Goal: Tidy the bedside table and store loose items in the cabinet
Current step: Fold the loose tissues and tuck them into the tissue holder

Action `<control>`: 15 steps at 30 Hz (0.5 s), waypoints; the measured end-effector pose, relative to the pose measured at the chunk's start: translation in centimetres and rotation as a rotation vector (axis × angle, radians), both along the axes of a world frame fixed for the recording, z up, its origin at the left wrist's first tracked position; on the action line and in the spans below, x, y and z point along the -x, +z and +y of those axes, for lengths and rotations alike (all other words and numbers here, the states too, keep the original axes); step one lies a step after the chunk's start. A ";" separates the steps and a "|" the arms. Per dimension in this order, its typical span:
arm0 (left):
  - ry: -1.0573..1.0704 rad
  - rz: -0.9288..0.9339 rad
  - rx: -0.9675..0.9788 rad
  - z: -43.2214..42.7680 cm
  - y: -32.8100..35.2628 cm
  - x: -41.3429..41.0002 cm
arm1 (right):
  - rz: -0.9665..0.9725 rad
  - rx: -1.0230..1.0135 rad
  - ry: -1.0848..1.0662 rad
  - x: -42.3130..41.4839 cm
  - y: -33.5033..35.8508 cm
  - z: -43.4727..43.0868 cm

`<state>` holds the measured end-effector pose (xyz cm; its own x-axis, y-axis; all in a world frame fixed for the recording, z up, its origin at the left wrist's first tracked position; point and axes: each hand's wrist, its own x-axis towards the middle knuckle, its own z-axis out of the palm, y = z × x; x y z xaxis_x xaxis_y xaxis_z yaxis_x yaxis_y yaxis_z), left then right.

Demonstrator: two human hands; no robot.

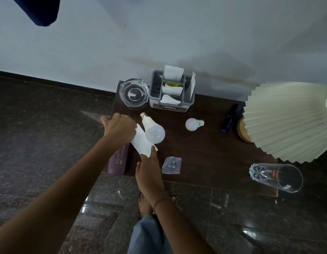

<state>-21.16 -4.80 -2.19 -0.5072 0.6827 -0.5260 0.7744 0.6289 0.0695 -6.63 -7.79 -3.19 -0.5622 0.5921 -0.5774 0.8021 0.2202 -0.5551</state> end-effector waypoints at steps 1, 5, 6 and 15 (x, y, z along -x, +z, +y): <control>0.000 -0.006 0.007 0.0 -0.1 0.0 | -0.028 0.008 0.009 0.2 -0.1 -0.2; -0.011 -0.022 0.015 0.2 -0.1 -0.1 | -0.093 -0.091 0.063 0.6 -0.8 -0.4; -0.010 -0.027 0.014 0.2 -0.1 -0.1 | -0.095 -0.108 0.061 0.7 -1.0 -0.3; -0.034 -0.058 0.055 0.4 -0.6 -0.7 | -0.120 -0.230 0.121 0.7 -1.9 0.0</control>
